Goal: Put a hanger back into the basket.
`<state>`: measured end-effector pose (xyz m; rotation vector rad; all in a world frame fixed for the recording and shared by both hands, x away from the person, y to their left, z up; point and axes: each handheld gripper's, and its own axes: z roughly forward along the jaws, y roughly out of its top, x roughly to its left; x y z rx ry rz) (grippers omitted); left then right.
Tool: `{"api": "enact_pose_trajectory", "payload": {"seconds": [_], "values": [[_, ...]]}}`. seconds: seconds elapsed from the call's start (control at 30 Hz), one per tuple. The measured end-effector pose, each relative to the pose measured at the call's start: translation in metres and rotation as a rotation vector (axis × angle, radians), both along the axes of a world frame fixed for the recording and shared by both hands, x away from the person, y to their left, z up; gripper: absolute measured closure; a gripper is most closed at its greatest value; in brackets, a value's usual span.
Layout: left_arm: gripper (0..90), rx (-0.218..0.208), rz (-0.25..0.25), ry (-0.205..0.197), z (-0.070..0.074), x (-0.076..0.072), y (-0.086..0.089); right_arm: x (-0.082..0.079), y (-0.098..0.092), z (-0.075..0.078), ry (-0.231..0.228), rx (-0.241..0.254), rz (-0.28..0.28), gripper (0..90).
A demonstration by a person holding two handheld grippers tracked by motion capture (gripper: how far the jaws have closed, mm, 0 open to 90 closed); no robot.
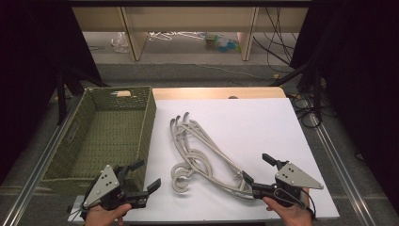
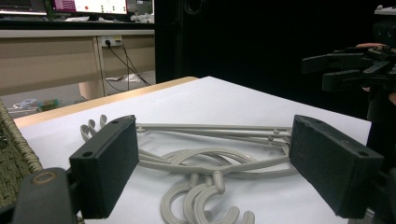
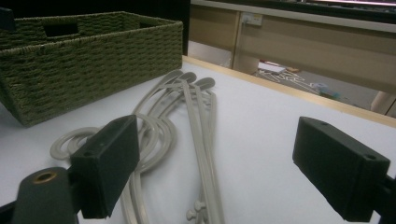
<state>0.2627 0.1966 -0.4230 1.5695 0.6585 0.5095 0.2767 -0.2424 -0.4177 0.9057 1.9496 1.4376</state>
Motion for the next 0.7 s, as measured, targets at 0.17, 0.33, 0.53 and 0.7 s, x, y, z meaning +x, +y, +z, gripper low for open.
{"api": "enact_pose_trajectory", "payload": {"seconds": [0.17, 0.33, 0.53, 0.7], "values": [[15.5, 0.002, 0.000, 0.002, 0.000, 0.000, 0.000, 0.002, 0.002, -0.001, -0.019, -0.015, 0.014, 15.9], [15.5, 0.000, -0.001, 0.005, 0.000, 0.000, 0.000, 0.001, 0.004, -0.001, 0.011, -0.032, 0.027, 16.6], [15.6, 0.001, -0.005, 0.004, 0.000, 0.000, 0.000, 0.002, 0.010, -0.001, 0.026, -0.055, 0.062, 20.3], [15.6, 0.007, -0.004, 0.004, 0.000, 0.000, 0.000, 0.005, 0.020, 0.000, 0.036, -0.107, 0.119, 25.9]]}}
